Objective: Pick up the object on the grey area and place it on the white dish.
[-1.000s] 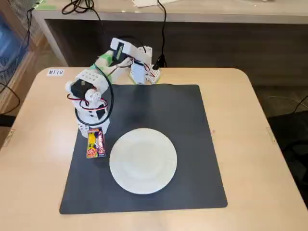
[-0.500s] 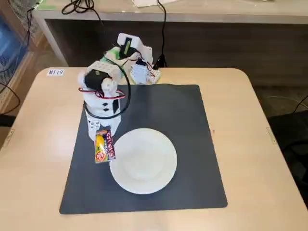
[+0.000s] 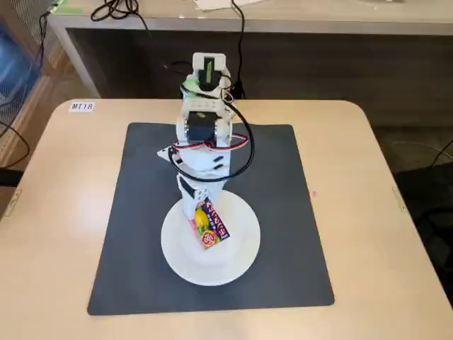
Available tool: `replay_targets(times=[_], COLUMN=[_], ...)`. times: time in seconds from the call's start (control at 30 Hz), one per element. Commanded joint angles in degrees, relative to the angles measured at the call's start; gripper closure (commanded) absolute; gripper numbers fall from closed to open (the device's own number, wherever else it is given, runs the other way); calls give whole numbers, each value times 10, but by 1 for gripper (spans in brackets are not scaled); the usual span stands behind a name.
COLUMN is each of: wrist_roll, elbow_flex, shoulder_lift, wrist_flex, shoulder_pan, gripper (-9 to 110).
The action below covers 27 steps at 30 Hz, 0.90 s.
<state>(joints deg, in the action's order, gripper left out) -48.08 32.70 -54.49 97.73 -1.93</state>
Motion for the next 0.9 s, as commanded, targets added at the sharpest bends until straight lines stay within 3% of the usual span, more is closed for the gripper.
replay_targets(times=[0.0,0.23,0.47,0.6,0.7,0.77,0.87], wrist_roll=[26,103,236,312,399,446,540], elbow_flex=[-8,-1,24,27,6,-6,-4], shoulder_lift=[4,52,-10,-109,-188,-242,-312], wrist_flex=[-4,-4,-3,-4,-8,-10,-20], shoulder_pan=[6,-2,9,18,24,32,54], gripper=[93,89,55,46,47,54,83])
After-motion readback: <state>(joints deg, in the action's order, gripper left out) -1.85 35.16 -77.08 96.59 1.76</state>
